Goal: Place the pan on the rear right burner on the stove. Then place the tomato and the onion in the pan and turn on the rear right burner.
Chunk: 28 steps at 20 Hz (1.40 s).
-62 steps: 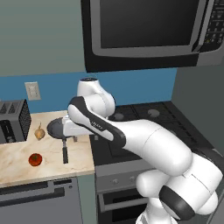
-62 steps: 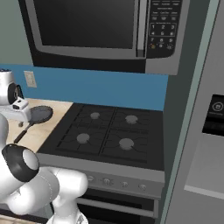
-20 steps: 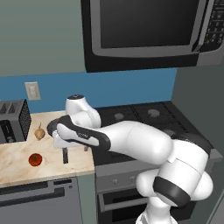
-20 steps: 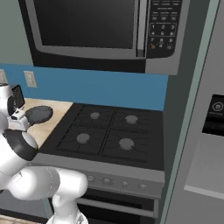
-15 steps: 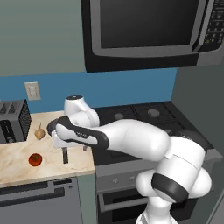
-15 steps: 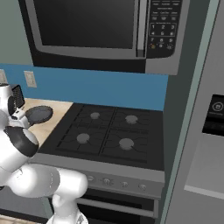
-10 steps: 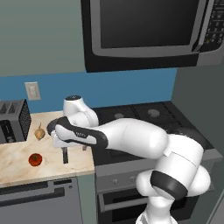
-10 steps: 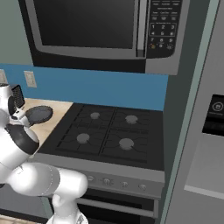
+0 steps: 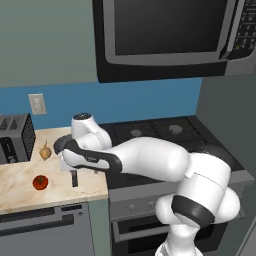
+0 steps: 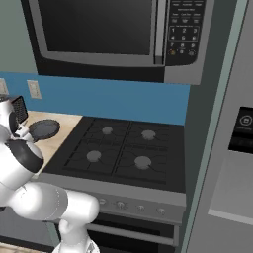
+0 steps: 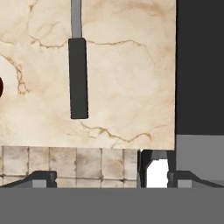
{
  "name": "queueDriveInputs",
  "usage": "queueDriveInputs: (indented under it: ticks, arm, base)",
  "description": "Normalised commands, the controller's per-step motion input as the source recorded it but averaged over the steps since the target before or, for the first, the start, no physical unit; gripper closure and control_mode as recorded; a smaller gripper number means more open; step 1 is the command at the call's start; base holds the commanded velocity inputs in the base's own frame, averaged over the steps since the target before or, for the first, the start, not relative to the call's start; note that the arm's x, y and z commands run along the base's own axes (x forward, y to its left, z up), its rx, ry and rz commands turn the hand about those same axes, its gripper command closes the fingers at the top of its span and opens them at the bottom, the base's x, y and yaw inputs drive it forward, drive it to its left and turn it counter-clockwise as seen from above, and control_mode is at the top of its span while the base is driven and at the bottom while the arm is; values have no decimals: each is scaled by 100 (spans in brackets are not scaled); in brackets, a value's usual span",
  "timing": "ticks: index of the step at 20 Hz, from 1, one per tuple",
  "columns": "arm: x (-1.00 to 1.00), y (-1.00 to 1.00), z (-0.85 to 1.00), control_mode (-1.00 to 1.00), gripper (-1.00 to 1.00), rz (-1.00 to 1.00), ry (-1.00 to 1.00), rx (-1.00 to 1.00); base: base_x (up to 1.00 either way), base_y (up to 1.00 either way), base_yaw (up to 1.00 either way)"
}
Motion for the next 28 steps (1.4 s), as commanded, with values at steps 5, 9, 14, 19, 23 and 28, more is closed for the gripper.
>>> queueDriveInputs:
  ticks: [5,9,14,19,23,28]
  arm:
    - [6,4,-15,-100,-100,0,-7,0]
    - [15,8,-9,-100,-100,0,-6,0]
    - [24,10,-2,-100,-100,0,-2,0]
    - [26,14,0,-100,-100,0,0,0]
    - [19,16,-7,-100,-100,0,0,0]
    - [15,14,-9,-100,-100,0,0,-1]
  base:
    - [0,0,0]
    - [0,0,0]
    - [0,0,0]
    - [0,0,0]
    - [0,0,0]
    - [0,0,0]
